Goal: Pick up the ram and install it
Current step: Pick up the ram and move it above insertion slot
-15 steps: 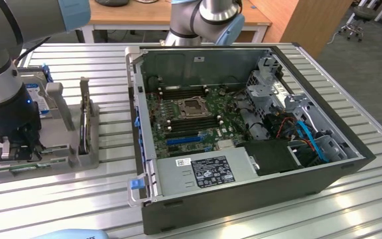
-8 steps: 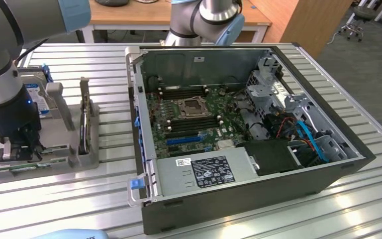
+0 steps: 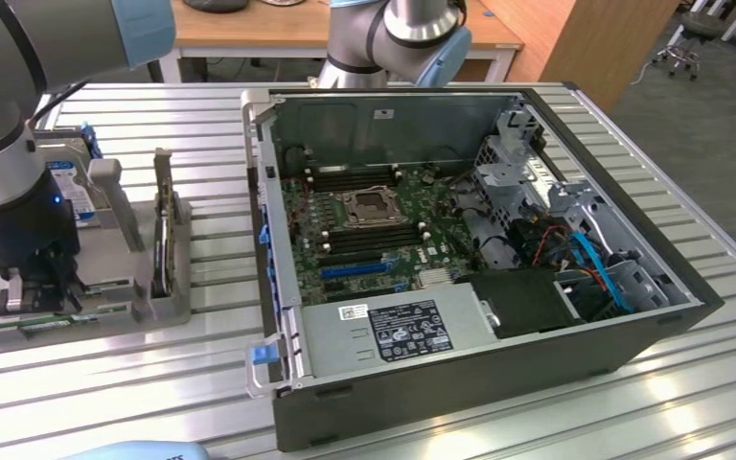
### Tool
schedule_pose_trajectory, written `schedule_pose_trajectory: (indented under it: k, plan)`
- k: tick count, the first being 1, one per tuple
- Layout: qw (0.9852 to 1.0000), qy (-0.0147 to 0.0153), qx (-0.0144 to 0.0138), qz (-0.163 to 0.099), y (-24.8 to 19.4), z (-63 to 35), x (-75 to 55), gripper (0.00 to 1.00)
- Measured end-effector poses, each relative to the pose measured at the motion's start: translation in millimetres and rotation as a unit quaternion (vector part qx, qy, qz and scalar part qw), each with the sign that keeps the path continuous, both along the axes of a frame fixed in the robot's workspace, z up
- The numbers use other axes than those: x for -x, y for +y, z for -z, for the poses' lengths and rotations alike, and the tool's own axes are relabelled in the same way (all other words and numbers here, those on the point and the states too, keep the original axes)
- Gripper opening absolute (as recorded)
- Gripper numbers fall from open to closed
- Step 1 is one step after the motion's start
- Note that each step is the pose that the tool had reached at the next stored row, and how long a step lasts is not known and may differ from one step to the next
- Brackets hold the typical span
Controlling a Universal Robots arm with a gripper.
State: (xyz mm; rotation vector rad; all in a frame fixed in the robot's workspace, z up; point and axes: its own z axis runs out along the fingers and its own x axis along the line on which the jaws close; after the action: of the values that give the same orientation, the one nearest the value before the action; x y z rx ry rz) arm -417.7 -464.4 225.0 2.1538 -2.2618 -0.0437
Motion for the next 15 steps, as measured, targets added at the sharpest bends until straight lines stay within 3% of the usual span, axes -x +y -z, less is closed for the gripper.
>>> schedule_pose_trajectory:
  k: [15]
  plan:
    - [1.0, 0.0, 0.0, -0.003, 0.0, 13.8, 0.0, 0.29]
